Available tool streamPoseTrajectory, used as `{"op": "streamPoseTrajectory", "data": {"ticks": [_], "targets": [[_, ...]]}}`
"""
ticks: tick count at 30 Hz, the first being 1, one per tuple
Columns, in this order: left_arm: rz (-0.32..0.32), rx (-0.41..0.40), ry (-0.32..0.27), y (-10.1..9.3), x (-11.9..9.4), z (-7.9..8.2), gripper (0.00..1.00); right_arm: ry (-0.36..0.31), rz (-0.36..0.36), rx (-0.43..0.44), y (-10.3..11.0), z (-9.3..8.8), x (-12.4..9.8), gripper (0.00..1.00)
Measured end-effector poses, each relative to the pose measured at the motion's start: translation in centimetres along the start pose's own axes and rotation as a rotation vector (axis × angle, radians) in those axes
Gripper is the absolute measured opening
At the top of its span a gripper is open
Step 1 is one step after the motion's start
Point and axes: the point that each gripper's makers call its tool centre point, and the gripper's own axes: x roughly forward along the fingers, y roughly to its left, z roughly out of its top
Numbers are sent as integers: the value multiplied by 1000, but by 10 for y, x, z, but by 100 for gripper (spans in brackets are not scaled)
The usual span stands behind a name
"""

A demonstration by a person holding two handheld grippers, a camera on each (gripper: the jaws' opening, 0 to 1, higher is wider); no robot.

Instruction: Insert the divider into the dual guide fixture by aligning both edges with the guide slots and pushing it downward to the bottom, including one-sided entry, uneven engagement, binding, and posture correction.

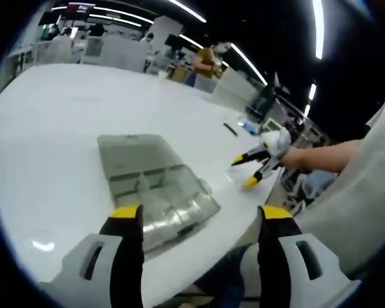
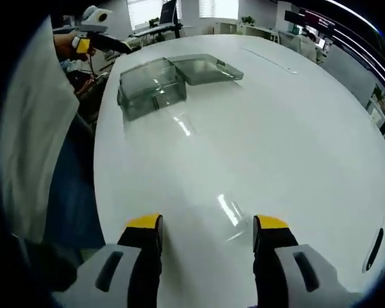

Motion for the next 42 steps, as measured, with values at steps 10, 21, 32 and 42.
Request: {"op": "streamPoseTrajectory", "data": {"ticks": [10, 21, 32, 42], "targets": [[0, 1, 10, 1, 0, -3, 70, 35, 18, -70, -1, -2, 6, 49], [-5, -6, 12, 1, 1, -2, 69, 72, 50, -112, -3, -3, 10, 46], [-4, -13, 14, 4, 2, -2, 69, 127, 72, -171, -4, -4, 9, 41], [-10, -17, 19, 3, 4, -1, 67, 180, 80, -202, -7, -2, 9, 33]]}}
